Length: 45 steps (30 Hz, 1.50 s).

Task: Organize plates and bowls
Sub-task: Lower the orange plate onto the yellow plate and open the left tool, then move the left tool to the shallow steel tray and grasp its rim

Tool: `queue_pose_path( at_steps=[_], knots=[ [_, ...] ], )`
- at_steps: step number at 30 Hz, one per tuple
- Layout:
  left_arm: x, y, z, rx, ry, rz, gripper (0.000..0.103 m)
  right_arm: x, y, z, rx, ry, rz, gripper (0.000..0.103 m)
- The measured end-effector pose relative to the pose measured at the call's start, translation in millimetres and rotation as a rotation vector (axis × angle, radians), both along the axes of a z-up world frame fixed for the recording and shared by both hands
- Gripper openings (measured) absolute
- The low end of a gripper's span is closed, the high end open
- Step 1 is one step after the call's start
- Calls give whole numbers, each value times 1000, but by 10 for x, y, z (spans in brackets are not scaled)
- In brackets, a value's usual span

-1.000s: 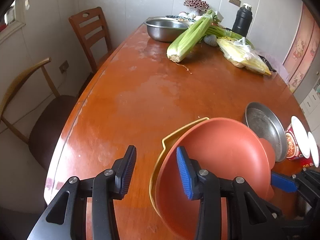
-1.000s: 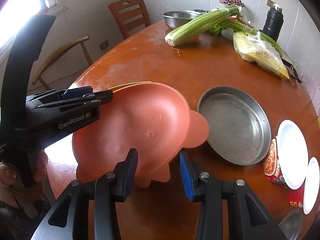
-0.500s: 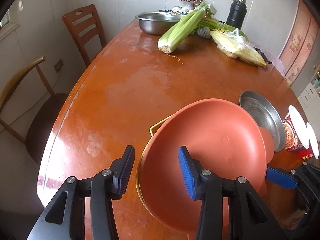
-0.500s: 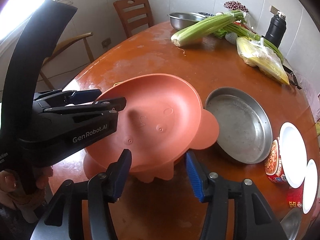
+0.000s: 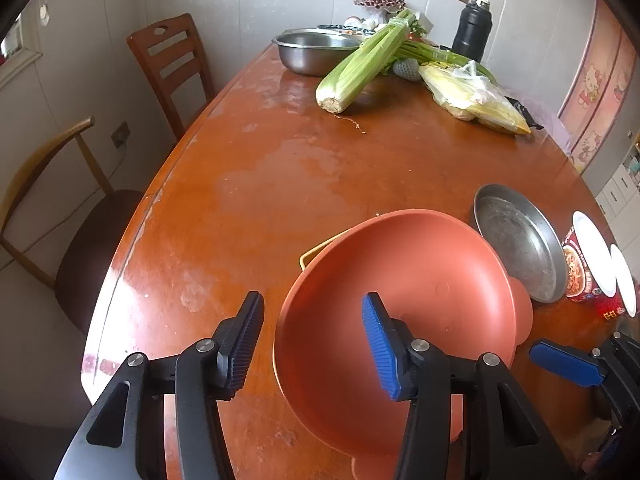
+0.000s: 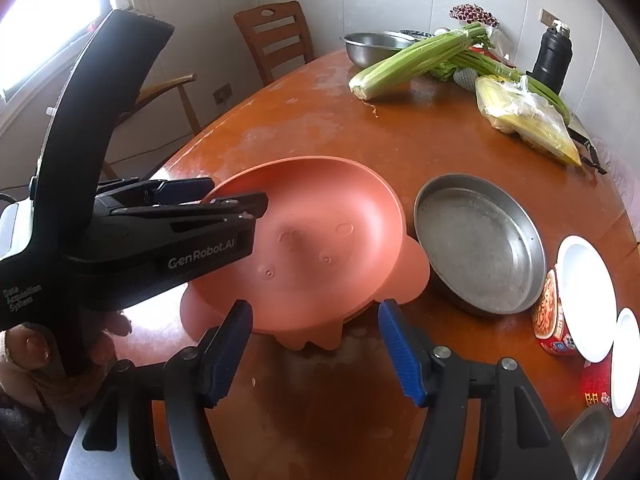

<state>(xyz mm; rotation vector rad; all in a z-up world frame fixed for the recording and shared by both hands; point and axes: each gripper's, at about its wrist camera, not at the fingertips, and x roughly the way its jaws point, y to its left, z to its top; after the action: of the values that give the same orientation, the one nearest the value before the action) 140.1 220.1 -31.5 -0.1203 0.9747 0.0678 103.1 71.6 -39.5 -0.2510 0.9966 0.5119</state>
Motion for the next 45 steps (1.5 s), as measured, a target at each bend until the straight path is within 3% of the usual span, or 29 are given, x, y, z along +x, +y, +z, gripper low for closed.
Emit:
queue_pose_path(
  at_steps=[7, 13, 26, 31, 35, 41, 45],
  knots=[
    [-94, -68, 127, -5, -24, -11, 53, -36, -184, 110, 43, -22, -28, 65],
    [-181, -201, 369, -13, -71, -36, 59, -67, -522, 290, 109, -57, -90, 65],
    [-132, -685, 817, -11, -114, -143, 60, -131, -1317, 675, 215, -126, -226, 66],
    [34, -890, 894, -32, -84, -218, 61, -83, -1555, 655, 256, -96, -282, 66],
    [238, -1076, 877, 2, -50, -265, 61, -42, -1620, 548, 288, -39, -313, 66],
    [599, -1213, 636, -7, 39, -315, 61, 104, -1567, 266, 342, 61, -354, 66],
    [836, -1198, 443, -12, 89, -295, 61, 257, -1558, 27, 382, 135, -430, 66]
  ],
)
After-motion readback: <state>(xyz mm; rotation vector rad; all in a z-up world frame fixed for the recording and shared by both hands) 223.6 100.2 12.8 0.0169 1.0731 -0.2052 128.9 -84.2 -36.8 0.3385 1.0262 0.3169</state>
